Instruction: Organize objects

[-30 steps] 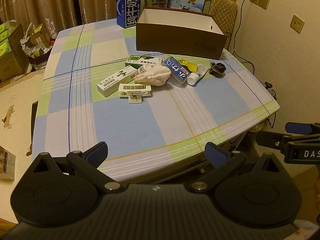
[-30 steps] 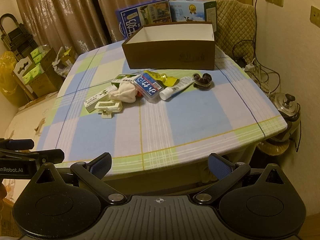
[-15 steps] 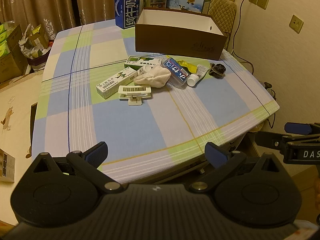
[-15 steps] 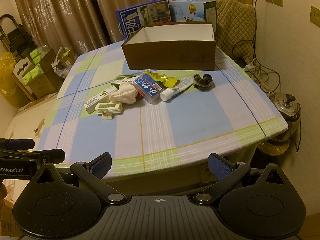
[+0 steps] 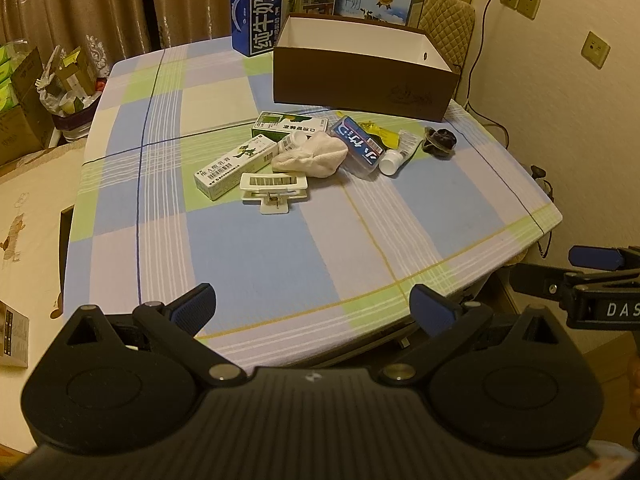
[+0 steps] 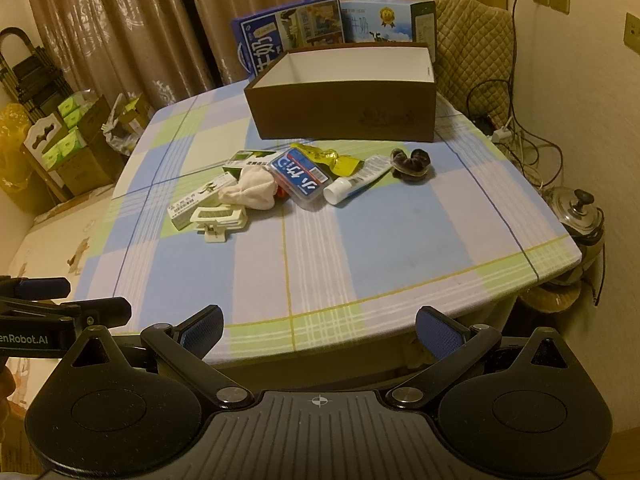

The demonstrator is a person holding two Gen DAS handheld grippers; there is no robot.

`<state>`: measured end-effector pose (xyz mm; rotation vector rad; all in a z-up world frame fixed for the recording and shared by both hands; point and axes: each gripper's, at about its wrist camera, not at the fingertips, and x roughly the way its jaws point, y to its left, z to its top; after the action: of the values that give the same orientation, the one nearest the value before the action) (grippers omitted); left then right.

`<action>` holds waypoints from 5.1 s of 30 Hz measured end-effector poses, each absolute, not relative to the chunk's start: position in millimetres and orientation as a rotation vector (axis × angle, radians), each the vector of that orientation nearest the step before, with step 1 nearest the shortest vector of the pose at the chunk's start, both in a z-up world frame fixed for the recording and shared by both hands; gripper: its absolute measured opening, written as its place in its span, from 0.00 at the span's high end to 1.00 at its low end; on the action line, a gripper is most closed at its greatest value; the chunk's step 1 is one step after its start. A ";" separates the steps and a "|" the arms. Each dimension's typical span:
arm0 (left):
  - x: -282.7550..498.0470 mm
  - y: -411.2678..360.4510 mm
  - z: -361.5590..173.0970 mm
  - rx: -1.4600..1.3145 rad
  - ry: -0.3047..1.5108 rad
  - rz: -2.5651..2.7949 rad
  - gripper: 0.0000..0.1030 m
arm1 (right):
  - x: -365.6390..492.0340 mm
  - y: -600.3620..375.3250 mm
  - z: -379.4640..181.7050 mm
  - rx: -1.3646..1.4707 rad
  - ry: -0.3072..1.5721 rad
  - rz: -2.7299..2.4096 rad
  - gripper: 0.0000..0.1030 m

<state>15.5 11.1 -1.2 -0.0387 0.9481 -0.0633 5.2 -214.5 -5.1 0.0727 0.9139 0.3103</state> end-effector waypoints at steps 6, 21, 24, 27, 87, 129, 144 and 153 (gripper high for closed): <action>24.9 16.9 -2.4 -0.035 0.952 -0.071 0.01 | 15.9 -203.1 -5.0 0.074 0.920 0.302 0.02; 64.1 36.9 -12.9 -0.014 0.948 -0.105 0.01 | 48.8 -194.2 -12.6 0.127 0.935 0.283 0.02; 75.9 42.8 -19.5 -0.010 0.956 -0.124 0.01 | 55.8 -194.0 -13.7 0.146 0.933 0.279 0.02; 88.2 49.9 -26.2 -0.011 0.958 -0.141 0.01 | 64.0 -194.8 -16.1 0.166 0.929 0.267 0.02; 235.5 31.7 -148.5 0.060 1.011 -0.024 0.17 | 232.3 -276.6 -76.0 0.187 1.058 0.167 0.08; 250.7 -26.5 -46.7 0.009 0.876 0.108 0.18 | 336.8 -284.3 -119.7 0.021 1.052 0.517 0.78; 329.2 -71.9 -16.6 0.080 0.790 -0.049 0.17 | 356.0 -284.4 -18.5 0.067 0.849 0.624 0.80; 415.3 -90.7 -10.5 0.131 0.774 -0.141 0.17 | 412.5 -258.2 -6.6 0.048 0.828 0.531 0.80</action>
<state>415.3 -90.7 -10.5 0.1312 0.7737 -0.1406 412.5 -258.2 -6.6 0.0483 0.8283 0.5307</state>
